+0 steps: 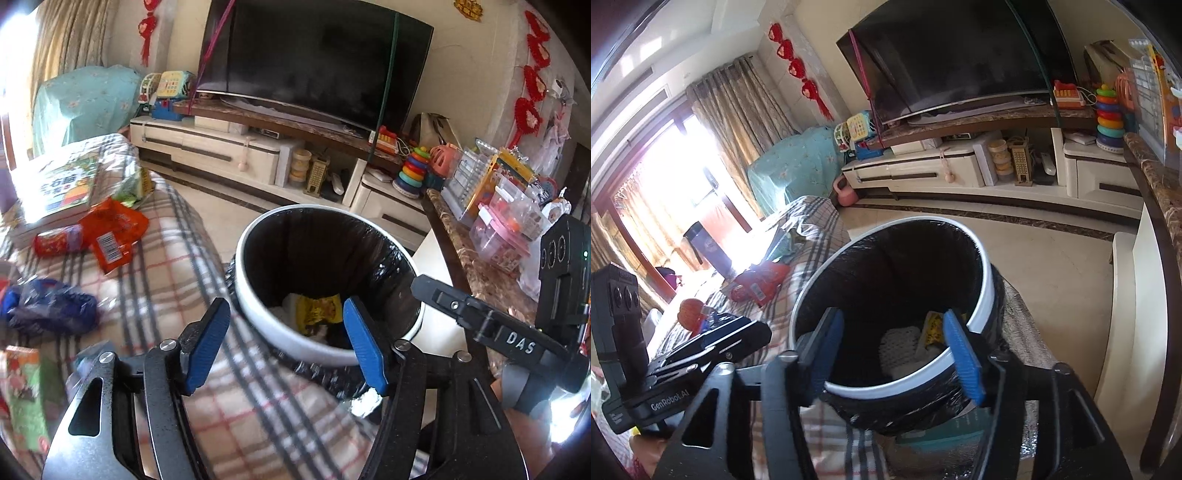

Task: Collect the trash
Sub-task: 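Grasp the green milk carton with left while right grasps the crumpled foil wrapper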

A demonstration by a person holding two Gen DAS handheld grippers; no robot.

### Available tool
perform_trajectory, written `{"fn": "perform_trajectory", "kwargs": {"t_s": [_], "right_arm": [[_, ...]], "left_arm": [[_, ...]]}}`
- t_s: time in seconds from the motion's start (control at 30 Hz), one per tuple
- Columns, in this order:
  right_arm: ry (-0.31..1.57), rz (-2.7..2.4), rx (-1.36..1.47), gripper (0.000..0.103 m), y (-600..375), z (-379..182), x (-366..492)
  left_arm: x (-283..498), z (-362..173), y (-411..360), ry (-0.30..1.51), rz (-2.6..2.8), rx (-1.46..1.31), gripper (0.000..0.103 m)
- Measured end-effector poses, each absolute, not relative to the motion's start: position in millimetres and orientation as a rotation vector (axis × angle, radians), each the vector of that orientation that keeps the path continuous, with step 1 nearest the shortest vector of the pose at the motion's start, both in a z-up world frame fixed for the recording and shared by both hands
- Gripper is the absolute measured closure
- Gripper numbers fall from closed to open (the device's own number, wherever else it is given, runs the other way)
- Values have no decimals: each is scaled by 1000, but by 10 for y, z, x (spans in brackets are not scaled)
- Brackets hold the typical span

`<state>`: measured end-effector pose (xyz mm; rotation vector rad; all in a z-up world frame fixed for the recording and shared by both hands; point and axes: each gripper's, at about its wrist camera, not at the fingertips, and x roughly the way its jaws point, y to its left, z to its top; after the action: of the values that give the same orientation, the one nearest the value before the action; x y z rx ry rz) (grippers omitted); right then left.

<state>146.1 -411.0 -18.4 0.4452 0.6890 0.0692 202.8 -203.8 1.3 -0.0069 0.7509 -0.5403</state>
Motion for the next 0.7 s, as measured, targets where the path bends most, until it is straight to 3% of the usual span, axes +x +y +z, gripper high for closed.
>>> {"fn": "perform_trajectory", "kwargs": {"t_s": [0.17,0.7], "right_arm": [[664,96,446,16,-3898,-139,1340],[720,219,392,14,-3005,-274,1239]], "left_arm": [[1854,-30,-1774,753,-506,-30,32],[1450,-173,-740,765,-348,-96,31]]}}
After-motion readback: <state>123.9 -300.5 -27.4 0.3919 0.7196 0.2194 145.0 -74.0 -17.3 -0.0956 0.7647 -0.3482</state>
